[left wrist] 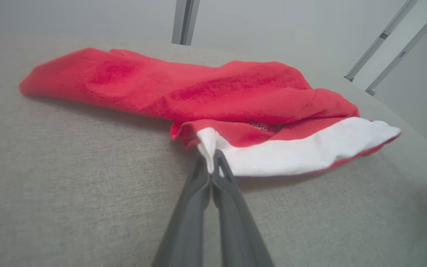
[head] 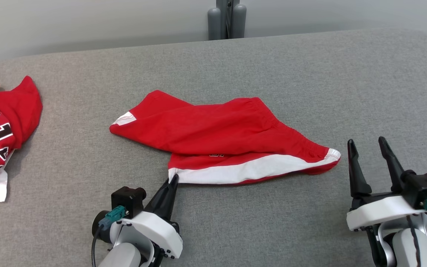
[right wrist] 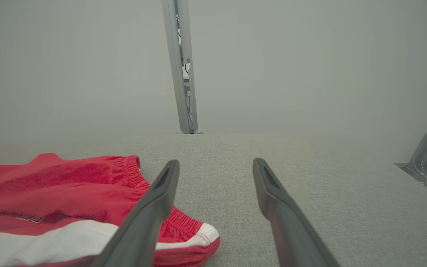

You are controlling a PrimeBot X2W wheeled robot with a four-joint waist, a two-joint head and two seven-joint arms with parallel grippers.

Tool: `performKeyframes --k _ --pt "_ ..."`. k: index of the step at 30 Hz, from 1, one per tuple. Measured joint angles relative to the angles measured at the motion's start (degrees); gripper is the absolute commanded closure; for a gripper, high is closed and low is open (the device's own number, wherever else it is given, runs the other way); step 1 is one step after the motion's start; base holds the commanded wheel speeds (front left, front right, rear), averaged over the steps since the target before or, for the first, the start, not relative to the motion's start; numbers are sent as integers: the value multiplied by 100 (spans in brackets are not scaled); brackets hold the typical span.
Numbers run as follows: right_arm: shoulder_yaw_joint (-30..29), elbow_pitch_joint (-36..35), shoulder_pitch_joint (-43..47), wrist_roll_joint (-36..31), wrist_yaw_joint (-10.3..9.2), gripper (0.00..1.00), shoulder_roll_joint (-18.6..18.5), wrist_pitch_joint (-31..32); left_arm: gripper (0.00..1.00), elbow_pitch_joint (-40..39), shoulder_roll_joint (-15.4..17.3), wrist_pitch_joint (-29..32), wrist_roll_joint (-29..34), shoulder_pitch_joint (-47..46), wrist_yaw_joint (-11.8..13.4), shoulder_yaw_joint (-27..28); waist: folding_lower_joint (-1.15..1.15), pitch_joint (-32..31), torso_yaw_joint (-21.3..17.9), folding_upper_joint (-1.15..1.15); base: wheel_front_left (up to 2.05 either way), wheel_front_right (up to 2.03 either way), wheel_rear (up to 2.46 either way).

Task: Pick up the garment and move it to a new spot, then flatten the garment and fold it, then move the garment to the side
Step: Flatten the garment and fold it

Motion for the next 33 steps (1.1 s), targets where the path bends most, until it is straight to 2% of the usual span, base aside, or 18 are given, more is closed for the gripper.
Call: performKeyframes --k 8,14,25,33 --pt "168 1473 -568 8 0 0 -2 131 100 -29 53 -77 8 -25 148 59 0 89 102 0 0 0 0" --pt "461 2143 -915 87 0 0 -155 247 100 -26 85 -114 29 -47 223 63 0 130 209 0 0 0 0" --pt "1282 2370 -905 734 0 0 -398 331 100 5 83 -124 8 -46 248 22 0 85 182 0 0 0 0" --pt "1653 2318 -888 1031 0 0 -536 383 100 20 99 -138 -8 -46 293 16 0 65 109 0 0 0 0"
